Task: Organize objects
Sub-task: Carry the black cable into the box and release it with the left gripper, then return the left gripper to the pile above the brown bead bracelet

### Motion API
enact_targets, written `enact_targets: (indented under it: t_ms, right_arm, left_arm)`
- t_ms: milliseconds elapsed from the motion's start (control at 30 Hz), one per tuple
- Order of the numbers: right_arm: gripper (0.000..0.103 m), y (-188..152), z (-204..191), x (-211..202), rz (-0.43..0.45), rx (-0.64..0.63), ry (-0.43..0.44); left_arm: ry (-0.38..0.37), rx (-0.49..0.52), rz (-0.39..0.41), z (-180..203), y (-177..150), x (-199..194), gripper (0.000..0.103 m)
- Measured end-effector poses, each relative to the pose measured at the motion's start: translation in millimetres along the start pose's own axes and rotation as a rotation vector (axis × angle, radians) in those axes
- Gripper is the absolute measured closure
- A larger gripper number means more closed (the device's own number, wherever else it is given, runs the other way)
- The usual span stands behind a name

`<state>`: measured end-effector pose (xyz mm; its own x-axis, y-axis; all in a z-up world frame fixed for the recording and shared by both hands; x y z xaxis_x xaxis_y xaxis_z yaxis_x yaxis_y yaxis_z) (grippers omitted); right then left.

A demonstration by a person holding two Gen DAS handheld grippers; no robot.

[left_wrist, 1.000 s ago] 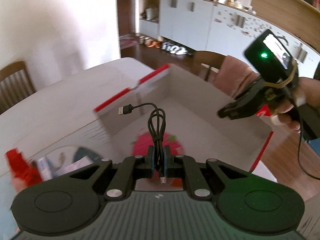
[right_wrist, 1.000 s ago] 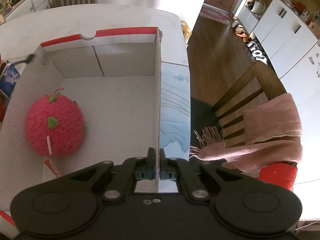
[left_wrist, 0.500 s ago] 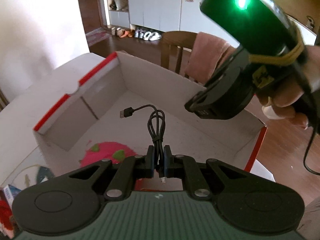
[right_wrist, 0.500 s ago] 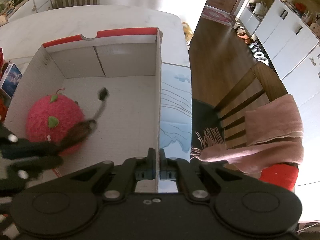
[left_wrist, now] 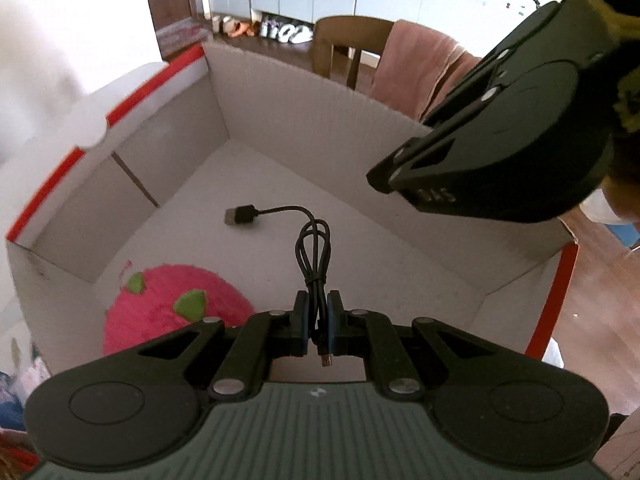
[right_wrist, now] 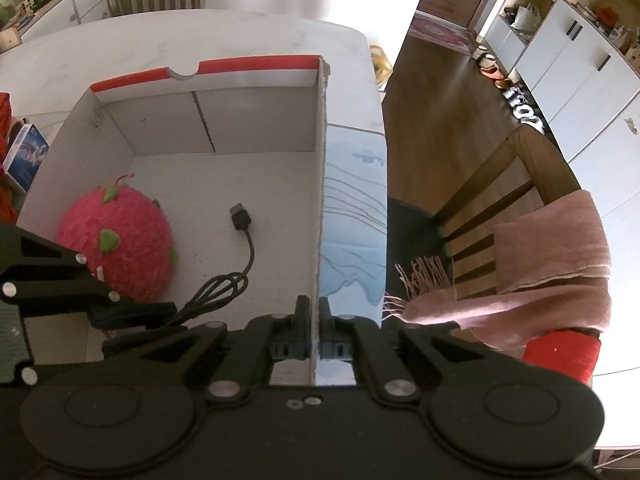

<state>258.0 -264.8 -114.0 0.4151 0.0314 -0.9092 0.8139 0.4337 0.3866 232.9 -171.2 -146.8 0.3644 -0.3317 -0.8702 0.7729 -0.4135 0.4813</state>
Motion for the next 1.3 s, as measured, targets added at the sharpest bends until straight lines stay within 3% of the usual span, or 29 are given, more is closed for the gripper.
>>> enact_targets:
  t_ms: [133, 233, 300, 367, 433, 867, 1200, 1300]
  right_arm:
    - [0.102, 0.0, 1.0, 0.9, -0.002, 0.000, 0.004]
    - [0.102, 0.3, 1.3, 0.9, -0.002, 0.001, 0.005]
    - [0.102, 0.4, 1.2, 1.0, -0.003, 0.001, 0.005]
    - [0.102, 0.3, 1.4, 0.8, -0.003, 0.001, 0.005]
    - [0.102, 0.5, 1.3, 1.0, -0.002, 0.001, 0.006]
    - [0.102, 0.1, 1.1, 3.2, -0.004, 0.000, 0.006]
    - [0.102, -1.2, 2.0, 6.2, -0.010, 0.005, 0.007]
    - [0.102, -1.2, 1.8, 6.2, -0.011, 0.006, 0.006]
  left_arm:
    - [-0.019, -0.003, -0.016, -0.4, -1.2, 1.7, 0.095]
    - [-0.025, 0.000, -0.020, 0.8, 0.8, 3.7, 0.089]
    - [-0.035, -0.002, -0.012, 1.5, 1.3, 2.9, 0.077]
    - [-0.031, -0.008, 0.005, 1.4, 1.5, -2.0, 0.047]
    - [-0.024, -0.021, 0.030, -0.1, 2.2, -7.5, 0.038]
    - [0.046, -0.099, 0.151, -20.4, -4.6, -61.4, 0.038]
    - [0.100, -0.211, 0.212, -56.8, -31.5, -116.2, 0.037]
    - [0.121, -0.258, 0.226, -71.7, -43.1, -128.2, 0.031]
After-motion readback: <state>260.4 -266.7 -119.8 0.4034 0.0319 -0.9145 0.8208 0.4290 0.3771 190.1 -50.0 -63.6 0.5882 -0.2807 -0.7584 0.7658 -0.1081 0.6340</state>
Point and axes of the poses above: each gripper's, at about its wrist camera, not at the fingertips, and x roughly the way its jaws point, z to its right, y to its top, the point moved 5 cm from there along x, roughly the way its jaws point, and after that the axes turned 5 degrees about -x, right-handed, at the moved point
